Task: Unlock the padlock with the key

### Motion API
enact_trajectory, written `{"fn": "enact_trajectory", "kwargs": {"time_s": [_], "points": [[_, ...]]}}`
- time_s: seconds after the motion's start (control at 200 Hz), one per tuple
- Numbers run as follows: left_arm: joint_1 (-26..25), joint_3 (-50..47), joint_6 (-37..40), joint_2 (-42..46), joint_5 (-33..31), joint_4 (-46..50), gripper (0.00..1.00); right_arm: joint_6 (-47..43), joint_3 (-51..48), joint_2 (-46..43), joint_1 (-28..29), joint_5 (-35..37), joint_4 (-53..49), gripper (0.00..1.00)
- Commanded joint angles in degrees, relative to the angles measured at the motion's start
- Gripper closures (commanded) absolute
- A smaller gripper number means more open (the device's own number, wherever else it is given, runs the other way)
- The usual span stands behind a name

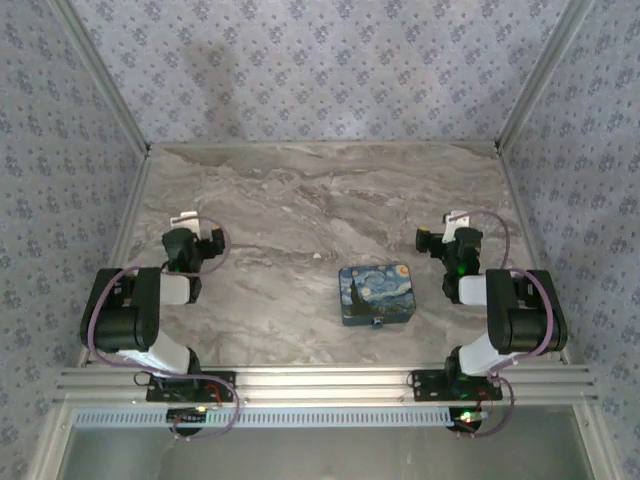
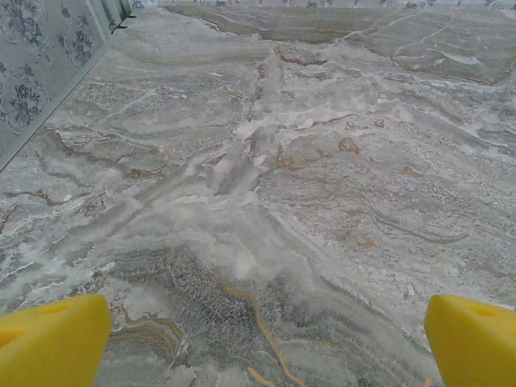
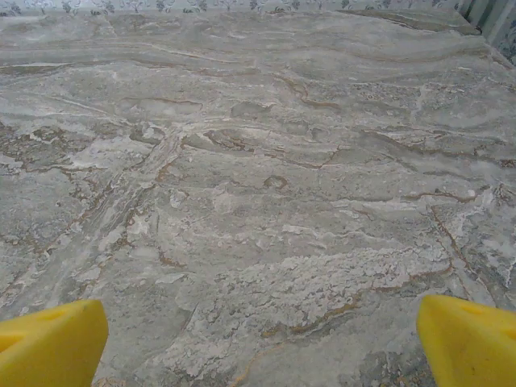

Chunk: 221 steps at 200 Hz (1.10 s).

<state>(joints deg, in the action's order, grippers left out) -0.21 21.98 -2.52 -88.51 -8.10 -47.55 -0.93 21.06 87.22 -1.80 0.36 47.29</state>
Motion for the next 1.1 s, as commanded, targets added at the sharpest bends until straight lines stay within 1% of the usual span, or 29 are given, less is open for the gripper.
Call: {"fn": "enact_trajectory", "kwargs": {"time_s": [0.0,0.765,0.84,0.919,1.014,1.099], "points": [[0.21,1.36,0.54,0.54,1.08,0.18,0.00,-0.63,1.30,0.12,-0.30,-0.52,-0.71,0.00],[0.21,1.31,0.57,0.73,1.10,0.10,0.00,-0.32,1.30,-0.22,-0.44,-0.44,-0.74,0.00],[0.21,2.87,0.36,2.26,0.88,3.77,0.00,-0.14,3.13,-2.09,-0.43,-0.17,-5.11,0.00],[0.21,5.99,0.25,4.44,0.20,11.02,0.00,-0.21,5.39,-4.23,-0.53,-0.27,-11.16,0.00],[0.16,9.27,0.14,6.91,-0.59,18.39,0.00,-0.22,6.61,-6.52,-0.57,-0.31,-14.98,0.00],[-0.18,12.26,-1.12,9.54,-3.50,25.05,0.00,0.80,8.08,-9.41,-0.50,0.25,-20.05,0.00]]}}
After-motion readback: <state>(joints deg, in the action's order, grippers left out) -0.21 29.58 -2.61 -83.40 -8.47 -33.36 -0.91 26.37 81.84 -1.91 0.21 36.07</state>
